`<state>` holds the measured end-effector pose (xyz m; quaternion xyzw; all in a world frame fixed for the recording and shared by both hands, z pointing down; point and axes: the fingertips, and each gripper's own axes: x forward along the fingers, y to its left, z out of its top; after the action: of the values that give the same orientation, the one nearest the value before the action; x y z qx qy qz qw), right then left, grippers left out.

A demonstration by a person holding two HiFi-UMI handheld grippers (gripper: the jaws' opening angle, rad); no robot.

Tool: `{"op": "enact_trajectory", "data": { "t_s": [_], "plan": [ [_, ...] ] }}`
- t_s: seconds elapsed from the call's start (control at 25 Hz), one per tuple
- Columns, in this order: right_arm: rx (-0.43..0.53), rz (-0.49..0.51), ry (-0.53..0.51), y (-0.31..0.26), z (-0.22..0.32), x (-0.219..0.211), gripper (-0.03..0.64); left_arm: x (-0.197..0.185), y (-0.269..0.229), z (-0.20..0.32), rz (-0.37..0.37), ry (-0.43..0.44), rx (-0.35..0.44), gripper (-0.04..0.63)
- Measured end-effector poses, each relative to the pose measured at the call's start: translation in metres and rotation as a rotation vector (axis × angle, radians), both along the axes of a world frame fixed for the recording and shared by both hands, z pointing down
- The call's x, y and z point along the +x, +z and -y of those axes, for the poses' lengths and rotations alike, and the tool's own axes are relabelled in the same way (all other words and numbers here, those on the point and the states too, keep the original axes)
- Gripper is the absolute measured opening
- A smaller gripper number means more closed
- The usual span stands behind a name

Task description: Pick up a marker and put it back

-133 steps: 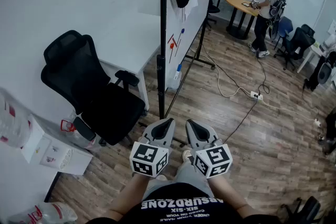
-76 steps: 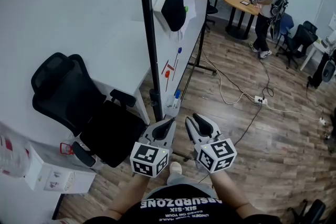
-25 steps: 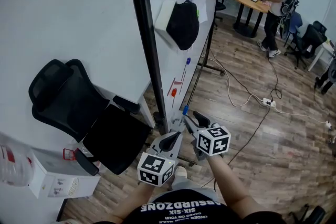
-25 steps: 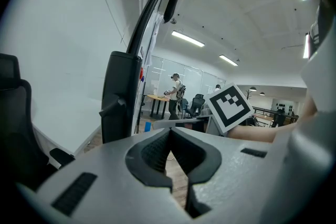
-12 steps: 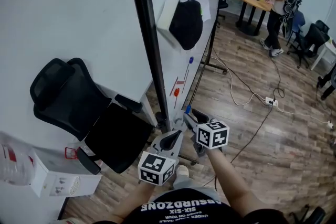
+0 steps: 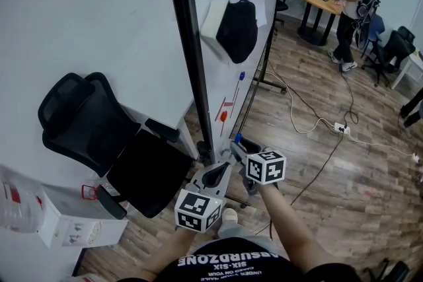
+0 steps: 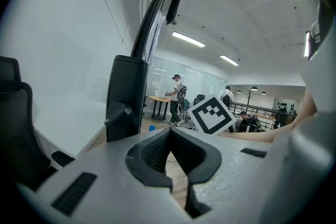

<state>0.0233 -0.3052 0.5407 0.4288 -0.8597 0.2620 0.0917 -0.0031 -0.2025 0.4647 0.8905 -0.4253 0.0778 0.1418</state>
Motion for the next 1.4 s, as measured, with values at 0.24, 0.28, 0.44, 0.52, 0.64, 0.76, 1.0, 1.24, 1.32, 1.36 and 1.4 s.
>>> {"op": "enact_trajectory", "data": {
  "t_s": [0.24, 0.28, 0.44, 0.52, 0.64, 0.76, 1.0, 1.24, 1.32, 1.36, 1.4],
  "plan": [
    [-0.008, -0.017, -0.002, 0.006, 0.002, -0.001, 0.126, 0.0, 0.0, 0.001, 0.002, 0.0, 0.003, 0.008],
    [-0.011, -0.02, -0.005, 0.008, 0.002, -0.001, 0.124, 0.0, 0.0, 0.0, 0.003, 0.0, 0.003, 0.008],
    [-0.022, -0.031, -0.015, 0.014, 0.002, -0.002, 0.12, -0.001, 0.002, 0.0, 0.005, -0.002, -0.001, 0.007],
    [-0.024, -0.033, -0.017, 0.016, 0.002, -0.002, 0.117, -0.001, 0.003, -0.001, 0.006, -0.002, -0.003, 0.007],
    [-0.019, -0.029, -0.015, 0.016, 0.003, -0.003, 0.116, -0.001, 0.003, -0.003, 0.008, -0.001, -0.005, 0.008],
    [-0.014, -0.028, -0.014, 0.016, 0.004, -0.004, 0.112, -0.002, 0.003, -0.004, 0.009, -0.001, -0.006, 0.008],
    [0.021, -0.038, 0.001, 0.01, 0.005, -0.002, 0.091, -0.002, 0.002, -0.004, 0.01, -0.004, -0.005, 0.008],
    [0.081, -0.048, 0.029, 0.0, 0.005, 0.001, 0.067, -0.002, 0.003, -0.004, 0.009, -0.004, -0.004, 0.008],
    [0.094, -0.051, 0.033, -0.004, 0.006, 0.002, 0.066, -0.002, 0.003, -0.004, 0.009, -0.004, -0.003, 0.007],
    [0.096, -0.052, 0.033, -0.005, 0.006, 0.003, 0.066, -0.001, 0.003, -0.005, 0.009, -0.004, -0.003, 0.007],
    [0.098, -0.051, 0.033, -0.007, 0.006, 0.003, 0.066, -0.001, 0.003, -0.005, 0.009, -0.004, -0.002, 0.008]
  ]
}}
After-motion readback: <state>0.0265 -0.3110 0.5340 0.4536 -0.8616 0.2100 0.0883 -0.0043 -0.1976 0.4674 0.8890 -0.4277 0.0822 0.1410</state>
